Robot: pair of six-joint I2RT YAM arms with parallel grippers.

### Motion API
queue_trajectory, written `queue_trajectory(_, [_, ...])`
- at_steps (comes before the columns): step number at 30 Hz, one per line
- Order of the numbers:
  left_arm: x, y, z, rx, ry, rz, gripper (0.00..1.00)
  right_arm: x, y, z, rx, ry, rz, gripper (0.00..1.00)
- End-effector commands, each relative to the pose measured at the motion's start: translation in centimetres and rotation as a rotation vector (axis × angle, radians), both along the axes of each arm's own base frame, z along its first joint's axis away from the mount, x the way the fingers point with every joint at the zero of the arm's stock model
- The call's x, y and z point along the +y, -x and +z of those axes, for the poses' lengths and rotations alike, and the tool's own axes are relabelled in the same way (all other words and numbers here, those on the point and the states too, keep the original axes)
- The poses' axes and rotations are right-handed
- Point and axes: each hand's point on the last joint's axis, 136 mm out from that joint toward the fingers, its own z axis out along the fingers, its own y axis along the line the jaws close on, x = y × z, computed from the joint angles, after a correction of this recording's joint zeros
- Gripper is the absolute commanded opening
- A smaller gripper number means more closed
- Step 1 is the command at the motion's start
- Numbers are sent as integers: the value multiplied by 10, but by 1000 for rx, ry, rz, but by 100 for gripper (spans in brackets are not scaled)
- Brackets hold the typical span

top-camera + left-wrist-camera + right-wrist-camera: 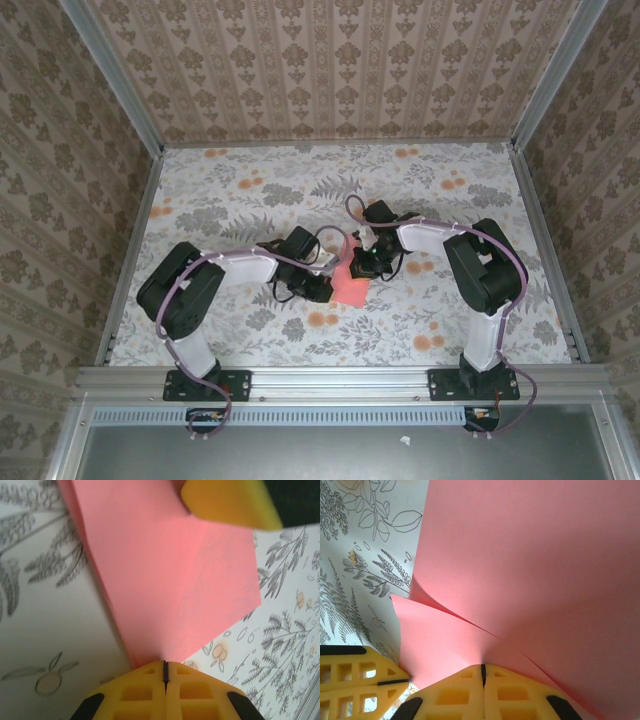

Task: Fold a paper plane with a square sheet of paper (fold left side to right side)
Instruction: Fold the triangle a second time at the center of the table, then turn over the paper at the center of the table.

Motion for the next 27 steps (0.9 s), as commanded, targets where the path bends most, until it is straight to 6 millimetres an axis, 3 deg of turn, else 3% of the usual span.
queue_trajectory(1, [32,19,-12,67,-102,7,5,-16,2,-16,23,94,-8,6])
queue_trajectory(7, [38,8,-8,61,-76,52,5,-14,1,-14,18,81,-9,7])
queue_trajectory(10, [32,3,2,39,-33,51,6,-6,-3,-7,-2,27,-14,7])
queue_trajectory(16, [17,-18,37,-26,98,82,21,9,-26,47,-153,-127,-49,20])
queue_trajectory(19, [13,-36,53,-62,167,129,32,-5,-32,71,-238,-120,-82,30])
queue_trajectory(22, [5,-53,63,-96,216,149,40,-29,-29,82,-293,-79,-116,40])
queue_trajectory(27, [-10,-67,58,-86,246,139,48,-57,-23,91,-365,-90,-202,54])
